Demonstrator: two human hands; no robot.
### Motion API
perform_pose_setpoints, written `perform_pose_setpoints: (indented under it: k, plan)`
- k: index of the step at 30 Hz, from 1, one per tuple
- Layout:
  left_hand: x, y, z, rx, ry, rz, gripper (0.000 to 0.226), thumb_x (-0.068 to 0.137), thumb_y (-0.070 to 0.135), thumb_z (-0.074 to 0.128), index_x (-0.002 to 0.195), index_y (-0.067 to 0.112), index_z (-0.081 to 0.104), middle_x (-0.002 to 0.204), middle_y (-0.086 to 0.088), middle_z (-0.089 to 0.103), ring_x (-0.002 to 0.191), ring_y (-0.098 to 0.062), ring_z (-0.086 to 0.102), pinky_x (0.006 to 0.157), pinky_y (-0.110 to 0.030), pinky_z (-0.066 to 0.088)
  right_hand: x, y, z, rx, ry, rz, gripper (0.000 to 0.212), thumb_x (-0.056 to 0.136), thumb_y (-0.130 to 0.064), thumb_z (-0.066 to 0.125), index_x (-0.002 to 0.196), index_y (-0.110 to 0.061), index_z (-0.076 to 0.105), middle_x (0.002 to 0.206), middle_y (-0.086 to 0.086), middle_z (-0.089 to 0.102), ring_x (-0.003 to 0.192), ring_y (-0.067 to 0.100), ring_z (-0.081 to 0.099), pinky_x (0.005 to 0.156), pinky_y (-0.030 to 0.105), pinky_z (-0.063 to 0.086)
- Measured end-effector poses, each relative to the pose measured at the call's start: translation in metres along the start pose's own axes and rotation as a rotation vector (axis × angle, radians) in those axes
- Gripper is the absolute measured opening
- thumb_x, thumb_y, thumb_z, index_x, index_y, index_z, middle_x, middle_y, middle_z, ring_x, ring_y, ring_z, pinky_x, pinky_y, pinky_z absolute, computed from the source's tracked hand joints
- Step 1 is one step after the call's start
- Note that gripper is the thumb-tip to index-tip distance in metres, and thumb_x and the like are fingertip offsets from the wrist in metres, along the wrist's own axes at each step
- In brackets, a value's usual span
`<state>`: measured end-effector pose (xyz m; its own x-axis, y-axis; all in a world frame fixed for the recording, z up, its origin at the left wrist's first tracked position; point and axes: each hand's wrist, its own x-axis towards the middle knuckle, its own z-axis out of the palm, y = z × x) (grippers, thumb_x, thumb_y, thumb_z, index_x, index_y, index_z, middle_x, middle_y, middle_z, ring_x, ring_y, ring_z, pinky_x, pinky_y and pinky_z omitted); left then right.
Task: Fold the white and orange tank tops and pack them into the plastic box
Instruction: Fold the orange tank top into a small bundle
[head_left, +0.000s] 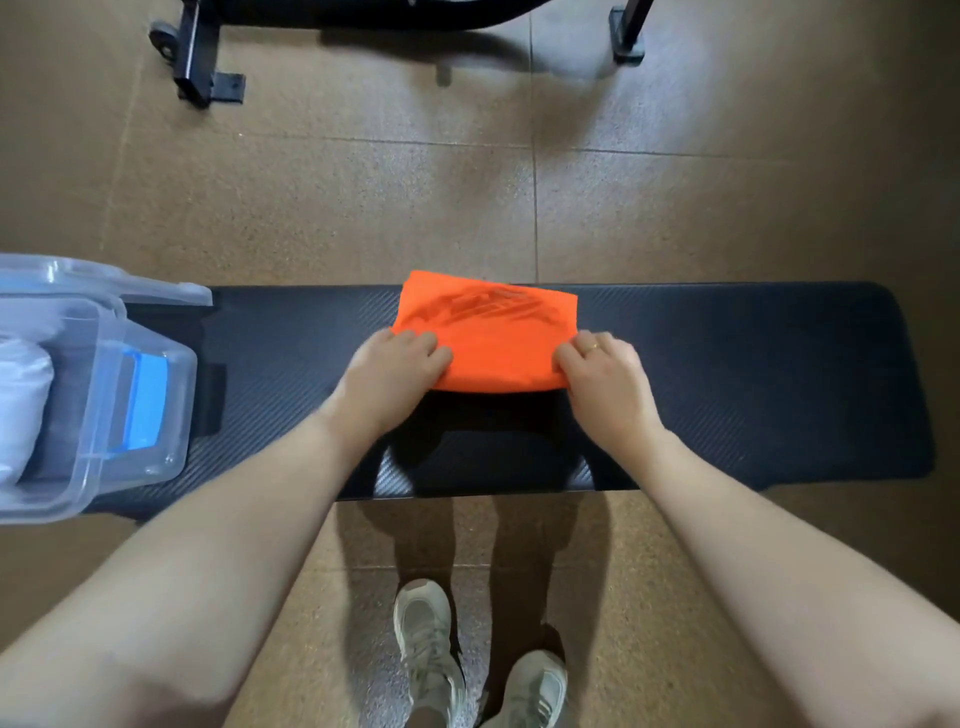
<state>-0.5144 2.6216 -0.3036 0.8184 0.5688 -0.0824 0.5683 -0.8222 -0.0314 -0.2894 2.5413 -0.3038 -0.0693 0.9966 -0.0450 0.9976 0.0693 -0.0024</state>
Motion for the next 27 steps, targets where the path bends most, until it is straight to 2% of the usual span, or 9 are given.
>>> perform_pose_setpoints:
  k: [2,5,8,10,12,15,19,22,27]
  plan:
    - [-0.011,0.014,0.029,-0.002,0.011,0.037,0.007,0.057,0.009,0.056,0.063,0.013,0.057,0.055,-0.004,0.056,0.045,-0.024,0.057,0.042,-0.023,0.040,-0.018,-0.004,0.027,-0.015,-0.102,-0.031,0.038,0.041,0.002,0.073,0.072,-0.011,0.056,0.067,0.008,0.057,0.059,0.029,0.056,0.054,0.031,0.044]
    - [-0.033,0.036,0.068,-0.017,-0.138,0.032,0.030,0.040,0.013,0.075,0.066,0.016,0.059,0.057,-0.001,0.056,0.046,-0.022,0.056,0.043,-0.024,0.039,-0.048,-0.009,0.062,0.052,-0.224,-0.099,0.037,0.044,-0.003,0.072,0.076,-0.012,0.058,0.071,0.006,0.058,0.064,0.030,0.058,0.060,0.033,0.048]
    - [-0.056,0.052,0.084,-0.139,-0.205,-0.007,0.040,0.049,0.043,0.070,0.074,0.013,0.061,0.066,-0.003,0.059,0.055,-0.025,0.058,0.049,-0.027,0.042,-0.075,-0.013,0.079,0.177,-0.280,-0.098,0.029,0.063,-0.025,0.048,0.086,-0.012,0.061,0.081,0.007,0.061,0.075,0.032,0.058,0.070,0.037,0.048]
    - [-0.060,0.054,0.081,-0.166,-0.126,-0.049,0.042,0.067,0.050,0.050,0.077,0.011,0.061,0.074,-0.007,0.061,0.062,-0.027,0.058,0.056,-0.030,0.043,-0.077,-0.018,0.080,0.336,-0.238,0.055,0.037,0.077,-0.029,0.034,0.088,-0.009,0.063,0.088,0.010,0.059,0.079,0.032,0.056,0.070,0.038,0.047]
    - [-0.052,0.055,0.078,-0.175,-0.051,-0.085,0.042,0.075,0.045,0.044,0.087,0.009,0.062,0.090,-0.013,0.065,0.076,-0.031,0.063,0.065,-0.033,0.049,-0.069,-0.023,0.074,0.531,-0.176,0.312,0.028,0.090,-0.023,0.039,0.091,-0.004,0.060,0.097,0.013,0.054,0.083,0.030,0.055,0.070,0.032,0.042]
    - [-0.033,0.064,0.075,-0.165,-0.117,-0.172,0.052,0.079,0.042,0.040,0.113,0.010,0.063,0.125,-0.018,0.060,0.106,-0.034,0.063,0.084,-0.041,0.052,-0.055,-0.025,0.071,0.662,-0.135,0.663,0.019,0.093,-0.021,0.049,0.103,-0.006,0.053,0.112,0.011,0.050,0.091,0.022,0.052,0.074,0.028,0.035]
    - [-0.011,0.074,0.081,-0.265,-0.213,-0.149,0.066,0.086,0.050,0.045,0.145,0.023,0.030,0.156,-0.011,0.018,0.143,-0.033,0.019,0.115,-0.042,0.018,-0.040,-0.028,0.076,0.708,-0.228,0.918,0.038,0.088,-0.035,0.058,0.117,-0.011,0.049,0.120,0.010,0.055,0.111,0.027,0.050,0.080,0.036,0.040]
    - [0.002,0.074,0.087,-0.222,-0.344,-0.092,0.086,0.084,0.060,0.047,0.148,0.031,-0.002,0.158,-0.002,-0.014,0.145,-0.028,-0.012,0.117,-0.038,-0.005,-0.031,-0.034,0.082,0.756,-0.232,1.045,0.046,0.084,-0.035,0.064,0.121,-0.012,0.048,0.120,0.009,0.058,0.118,0.028,0.045,0.088,0.038,0.040]
    - [0.011,0.077,0.102,-0.212,-0.422,-0.039,0.112,0.069,0.073,0.054,0.145,0.033,-0.017,0.153,0.002,-0.028,0.141,-0.026,-0.025,0.114,-0.041,-0.015,-0.029,-0.032,0.090,0.905,-0.248,1.155,0.032,0.079,-0.027,0.064,0.108,-0.016,0.059,0.101,0.005,0.066,0.105,0.026,0.057,0.087,0.039,0.047]
